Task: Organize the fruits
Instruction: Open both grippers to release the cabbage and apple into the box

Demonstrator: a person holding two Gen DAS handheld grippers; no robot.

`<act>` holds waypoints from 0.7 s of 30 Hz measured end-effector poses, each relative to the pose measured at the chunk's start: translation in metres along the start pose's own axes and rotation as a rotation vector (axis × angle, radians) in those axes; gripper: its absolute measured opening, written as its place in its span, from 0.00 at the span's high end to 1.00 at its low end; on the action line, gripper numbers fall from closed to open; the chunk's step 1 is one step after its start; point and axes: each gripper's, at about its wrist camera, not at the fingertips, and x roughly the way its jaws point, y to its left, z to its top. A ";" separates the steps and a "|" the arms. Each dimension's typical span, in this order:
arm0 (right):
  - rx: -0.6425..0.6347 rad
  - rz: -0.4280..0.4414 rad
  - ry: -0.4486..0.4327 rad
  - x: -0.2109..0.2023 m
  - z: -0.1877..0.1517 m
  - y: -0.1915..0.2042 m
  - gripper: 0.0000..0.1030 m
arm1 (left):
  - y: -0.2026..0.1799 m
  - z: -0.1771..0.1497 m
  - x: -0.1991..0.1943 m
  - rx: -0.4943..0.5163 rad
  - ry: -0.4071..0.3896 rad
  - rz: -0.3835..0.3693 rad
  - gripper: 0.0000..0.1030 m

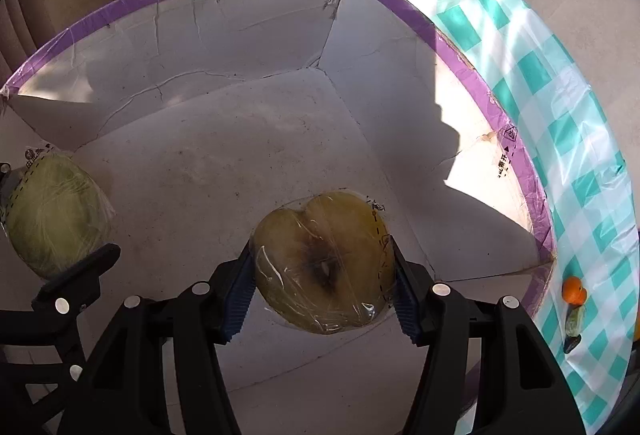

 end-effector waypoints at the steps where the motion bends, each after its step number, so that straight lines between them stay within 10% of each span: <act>1: -0.006 -0.007 0.004 0.000 0.000 0.001 0.43 | 0.001 0.000 0.000 -0.002 0.001 -0.004 0.41; 6: -0.006 -0.010 -0.027 -0.007 0.000 0.001 0.22 | 0.002 0.002 0.002 -0.026 0.016 -0.011 0.38; 12: 0.023 0.004 -0.072 -0.015 -0.005 -0.002 0.20 | 0.005 0.002 -0.005 -0.050 -0.005 -0.010 0.21; 21: 0.105 0.039 -0.419 -0.079 -0.030 -0.019 0.16 | -0.015 0.003 -0.047 -0.002 -0.172 0.119 0.10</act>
